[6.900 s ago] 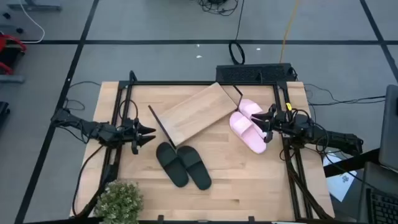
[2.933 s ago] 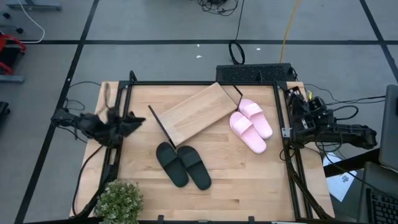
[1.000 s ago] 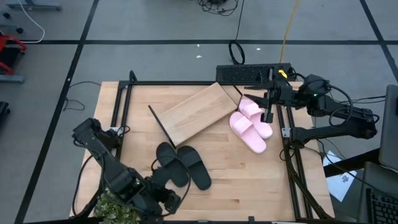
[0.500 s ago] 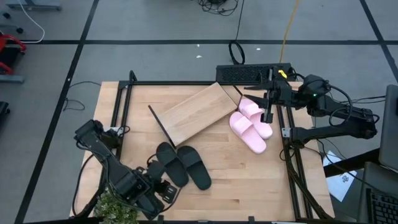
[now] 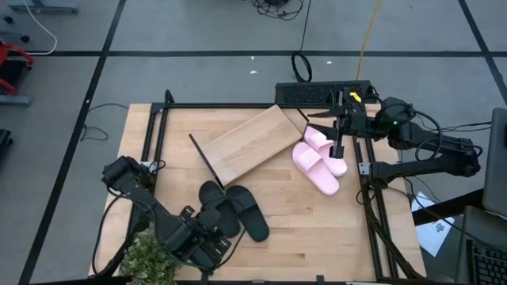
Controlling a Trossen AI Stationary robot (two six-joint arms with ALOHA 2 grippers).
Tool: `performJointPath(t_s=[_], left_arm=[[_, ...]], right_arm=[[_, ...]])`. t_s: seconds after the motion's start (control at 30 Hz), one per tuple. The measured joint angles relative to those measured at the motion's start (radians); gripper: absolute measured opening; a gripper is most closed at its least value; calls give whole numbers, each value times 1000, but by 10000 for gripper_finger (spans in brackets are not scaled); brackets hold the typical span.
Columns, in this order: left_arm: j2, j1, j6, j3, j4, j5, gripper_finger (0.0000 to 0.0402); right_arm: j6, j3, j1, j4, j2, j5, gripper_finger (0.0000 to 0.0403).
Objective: Pick and place slides into the shelf
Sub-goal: Put the left black slide on the shelf
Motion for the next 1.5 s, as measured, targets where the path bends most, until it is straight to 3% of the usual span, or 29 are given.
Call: performJointPath(t_s=[0.3,0.53,1.23,1.5], left_arm=[[95,26,10,-1,-5,5,184],[135,25,-88,-1,-77,6,184],[139,40,-102,-1,-147,26,184],[138,75,-129,-1,-151,31,184]], right_arm=[[-1,0,0,0,0,0,86],[-1,0,0,0,0,0,86],[-31,0,0,-92,0,5,86],[-96,-55,-1,-104,0,221,86]])
